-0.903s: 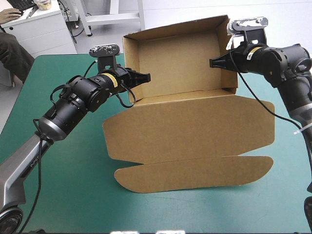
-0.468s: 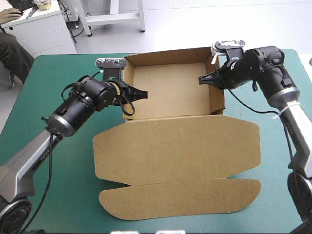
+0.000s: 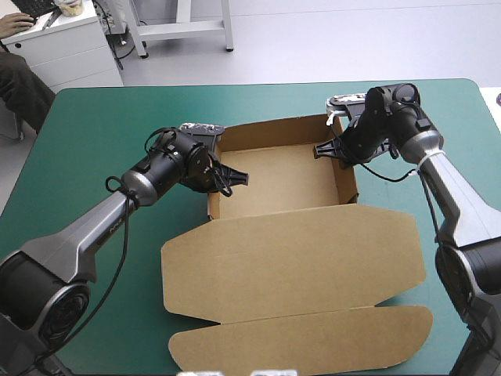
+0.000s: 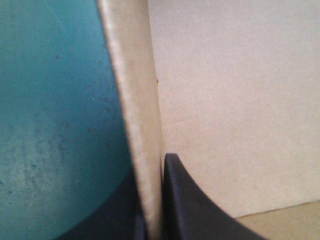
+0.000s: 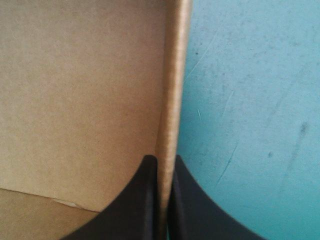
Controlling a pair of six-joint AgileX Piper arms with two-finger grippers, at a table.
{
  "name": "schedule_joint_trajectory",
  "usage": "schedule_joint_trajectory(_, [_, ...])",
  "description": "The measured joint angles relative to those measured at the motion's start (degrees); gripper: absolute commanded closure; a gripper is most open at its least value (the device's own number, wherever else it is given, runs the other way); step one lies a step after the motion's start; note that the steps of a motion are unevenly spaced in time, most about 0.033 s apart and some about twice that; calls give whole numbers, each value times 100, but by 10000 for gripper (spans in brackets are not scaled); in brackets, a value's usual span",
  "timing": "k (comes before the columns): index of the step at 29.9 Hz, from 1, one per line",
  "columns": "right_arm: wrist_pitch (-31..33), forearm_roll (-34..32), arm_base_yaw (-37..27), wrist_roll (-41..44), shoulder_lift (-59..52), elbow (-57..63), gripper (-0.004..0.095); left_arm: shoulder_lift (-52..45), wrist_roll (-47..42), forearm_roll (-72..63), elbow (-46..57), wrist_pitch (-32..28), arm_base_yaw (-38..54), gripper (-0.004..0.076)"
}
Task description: Fold the box
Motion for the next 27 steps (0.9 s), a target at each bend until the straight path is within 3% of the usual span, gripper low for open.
schedule_joint_trajectory(7, [120, -14, 1, -154, 161, 0, 914, 146, 108, -178, -4, 106, 6, 717])
schedule_joint_trajectory(9, [148, 19, 1, -173, 230, 0, 859, 157, 186, -189, -6, 181, 6, 675])
schedule_joint_trajectory(12, [148, 84, 1, -239, 317, 0, 670, 188, 283, -183, -6, 254, 11, 554])
schedule_joint_trajectory(17, [141, 336, 1, -488, 335, 0, 218, 206, 489, -215, -11, 246, 15, 266])
schedule_joint_trajectory(19, [136, 467, 7, -489, 335, 0, 96, 206, 511, -248, -11, 188, -4, 220])
schedule_joint_trajectory(21, [136, 527, 13, -494, 335, 0, 49, 206, 524, -249, -11, 169, -9, 216])
schedule_joint_trajectory(27, [136, 567, 17, -474, 335, 0, 49, 206, 529, -220, -11, 169, -9, 216])
